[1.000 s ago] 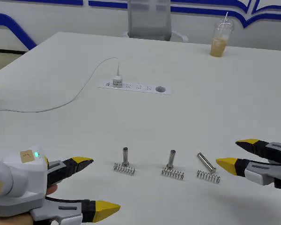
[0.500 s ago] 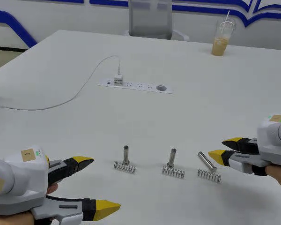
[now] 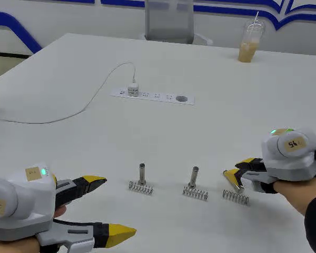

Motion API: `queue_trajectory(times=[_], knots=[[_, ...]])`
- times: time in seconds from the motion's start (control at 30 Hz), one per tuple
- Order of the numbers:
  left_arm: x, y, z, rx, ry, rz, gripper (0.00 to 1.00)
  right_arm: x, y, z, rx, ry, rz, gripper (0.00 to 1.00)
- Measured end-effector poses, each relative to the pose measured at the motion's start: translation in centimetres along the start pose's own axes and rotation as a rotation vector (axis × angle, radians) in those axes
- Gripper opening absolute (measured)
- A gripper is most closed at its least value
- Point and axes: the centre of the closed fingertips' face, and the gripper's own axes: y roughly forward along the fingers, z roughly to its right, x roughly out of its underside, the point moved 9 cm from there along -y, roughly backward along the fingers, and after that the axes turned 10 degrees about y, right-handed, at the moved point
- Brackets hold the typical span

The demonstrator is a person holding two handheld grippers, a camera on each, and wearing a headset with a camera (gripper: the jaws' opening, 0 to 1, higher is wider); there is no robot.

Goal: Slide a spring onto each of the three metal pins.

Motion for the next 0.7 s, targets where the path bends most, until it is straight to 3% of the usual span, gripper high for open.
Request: queue_trajectory(times=[0.7], knots=[[0.1,0.0,-0.1,-0.008,-0.003,-0.003,0.78,0.2,1.9,0.3,0.029,0.064,-0.070,0.10]])
